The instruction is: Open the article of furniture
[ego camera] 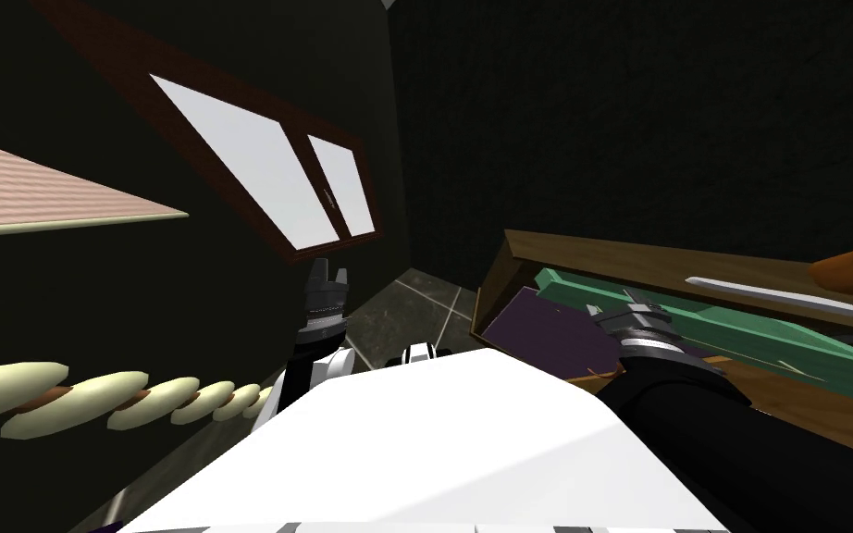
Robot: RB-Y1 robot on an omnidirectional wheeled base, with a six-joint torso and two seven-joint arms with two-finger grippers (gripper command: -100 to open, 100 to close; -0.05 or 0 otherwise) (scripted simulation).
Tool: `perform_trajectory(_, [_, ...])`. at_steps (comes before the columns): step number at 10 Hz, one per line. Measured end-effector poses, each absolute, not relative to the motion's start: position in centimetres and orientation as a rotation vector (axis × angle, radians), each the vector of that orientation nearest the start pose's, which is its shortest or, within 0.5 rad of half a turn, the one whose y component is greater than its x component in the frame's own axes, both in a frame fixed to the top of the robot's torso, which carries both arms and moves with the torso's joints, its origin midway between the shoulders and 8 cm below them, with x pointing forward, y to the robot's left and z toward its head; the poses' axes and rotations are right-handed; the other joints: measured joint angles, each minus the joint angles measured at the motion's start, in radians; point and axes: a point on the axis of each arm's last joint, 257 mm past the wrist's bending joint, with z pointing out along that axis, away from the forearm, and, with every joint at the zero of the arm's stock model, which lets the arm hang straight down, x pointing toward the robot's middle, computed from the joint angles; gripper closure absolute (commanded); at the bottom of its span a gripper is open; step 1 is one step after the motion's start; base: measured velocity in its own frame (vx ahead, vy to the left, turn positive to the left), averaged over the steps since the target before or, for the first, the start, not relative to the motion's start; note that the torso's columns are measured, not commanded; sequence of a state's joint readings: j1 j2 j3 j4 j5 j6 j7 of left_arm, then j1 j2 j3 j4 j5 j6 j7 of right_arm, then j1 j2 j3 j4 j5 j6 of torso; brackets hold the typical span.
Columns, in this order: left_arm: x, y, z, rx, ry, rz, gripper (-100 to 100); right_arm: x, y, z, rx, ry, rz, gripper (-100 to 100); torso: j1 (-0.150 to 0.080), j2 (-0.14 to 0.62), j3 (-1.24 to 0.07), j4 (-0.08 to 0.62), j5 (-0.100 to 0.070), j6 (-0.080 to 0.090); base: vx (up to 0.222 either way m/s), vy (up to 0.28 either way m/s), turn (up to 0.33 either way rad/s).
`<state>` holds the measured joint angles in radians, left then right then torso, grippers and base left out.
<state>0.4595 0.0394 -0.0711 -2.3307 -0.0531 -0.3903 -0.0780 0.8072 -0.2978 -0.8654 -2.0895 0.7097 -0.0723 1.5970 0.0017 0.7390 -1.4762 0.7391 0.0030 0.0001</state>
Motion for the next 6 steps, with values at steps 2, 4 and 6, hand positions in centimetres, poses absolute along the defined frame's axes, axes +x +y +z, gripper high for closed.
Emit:
perform_trajectory(2, [35.79,24.2,3.77,-0.59,0.711,-1.274,0,18.28,-65.08,-5.32,-0.719,1.541,-1.784,0,0.001,0.0,0.0,0.0,-0.001,0.0,0.0,0.0,0.0])
perform_trajectory(4, [35.79,24.2,3.77,-0.59,0.711,-1.274,0,18.25,-65.1,-5.41,-0.718,1.544,-1.783,0,0.0,0.0,0.0,-0.001,-0.001,0.0,0.0,0.0,0.0])
perform_trajectory(6, [35.79,24.2,3.77,-0.59,0.711,-1.274,0,18.24,-65.11,-5.48,-0.718,1.545,-1.782,0,0.0,-0.001,0.0,-0.001,-0.002,0.0,0.0,0.0,0.0])
